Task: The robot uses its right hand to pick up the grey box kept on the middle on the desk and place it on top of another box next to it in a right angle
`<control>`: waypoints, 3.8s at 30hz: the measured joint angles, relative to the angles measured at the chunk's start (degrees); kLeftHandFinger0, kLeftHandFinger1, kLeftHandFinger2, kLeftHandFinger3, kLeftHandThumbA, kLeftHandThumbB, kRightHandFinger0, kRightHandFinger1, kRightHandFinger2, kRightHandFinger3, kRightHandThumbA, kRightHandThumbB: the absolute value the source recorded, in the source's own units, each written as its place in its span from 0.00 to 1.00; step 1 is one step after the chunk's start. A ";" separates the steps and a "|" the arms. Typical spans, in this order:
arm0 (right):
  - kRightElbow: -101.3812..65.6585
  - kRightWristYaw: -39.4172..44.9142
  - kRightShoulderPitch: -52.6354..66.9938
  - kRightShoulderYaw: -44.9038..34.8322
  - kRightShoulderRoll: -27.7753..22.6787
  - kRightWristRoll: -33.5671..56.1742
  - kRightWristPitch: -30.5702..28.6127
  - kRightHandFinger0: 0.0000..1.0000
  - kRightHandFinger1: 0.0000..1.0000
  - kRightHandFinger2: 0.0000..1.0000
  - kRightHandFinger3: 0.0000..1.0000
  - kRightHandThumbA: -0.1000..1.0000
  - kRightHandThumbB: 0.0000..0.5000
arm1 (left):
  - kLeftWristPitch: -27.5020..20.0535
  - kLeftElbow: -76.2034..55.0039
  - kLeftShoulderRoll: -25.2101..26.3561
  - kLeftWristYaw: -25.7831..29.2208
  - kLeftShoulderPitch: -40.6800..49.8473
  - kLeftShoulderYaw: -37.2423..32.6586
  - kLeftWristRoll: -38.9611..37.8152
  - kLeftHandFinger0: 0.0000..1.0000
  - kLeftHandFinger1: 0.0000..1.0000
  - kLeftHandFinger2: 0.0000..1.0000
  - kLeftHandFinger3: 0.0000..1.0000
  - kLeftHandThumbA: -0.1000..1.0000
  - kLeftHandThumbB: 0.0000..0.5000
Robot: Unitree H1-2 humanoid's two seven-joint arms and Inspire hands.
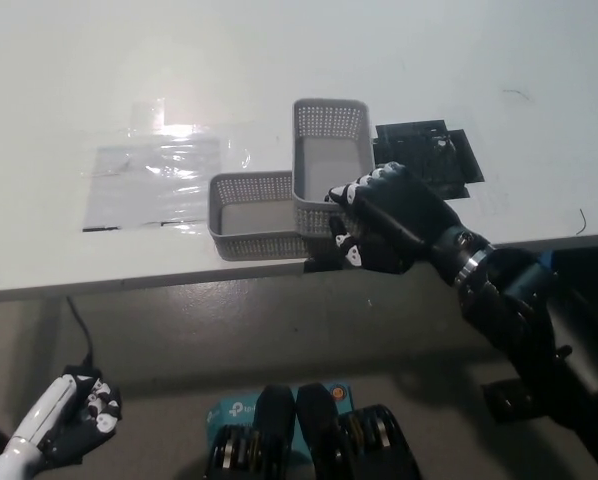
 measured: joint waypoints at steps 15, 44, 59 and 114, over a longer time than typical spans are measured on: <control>-3.06 1.34 -0.05 1.31 -0.45 -1.92 0.49 0.00 0.00 0.00 1.00 0.82 1.00 | -0.09 0.23 0.04 -0.04 -0.39 0.01 -0.02 0.00 0.00 0.14 0.30 1.00 1.00; -14.78 28.23 -3.00 3.80 -4.22 -9.15 12.52 1.00 1.00 1.00 1.00 1.00 1.00 | -0.32 1.05 0.02 -0.04 -0.08 0.68 -0.94 0.00 0.00 0.09 0.28 1.00 1.00; -15.24 29.08 -2.64 3.16 -3.76 -9.86 14.91 1.00 1.00 1.00 1.00 1.00 1.00 | -0.54 0.84 0.02 -0.04 1.68 0.68 -0.92 0.00 0.00 0.08 0.27 1.00 1.00; -54.20 48.09 11.12 -20.39 -10.04 -1.48 29.76 0.68 1.00 1.00 1.00 1.00 0.68 | -2.19 2.07 -0.19 -0.03 2.61 0.55 -1.13 0.00 0.00 0.07 0.27 1.00 1.00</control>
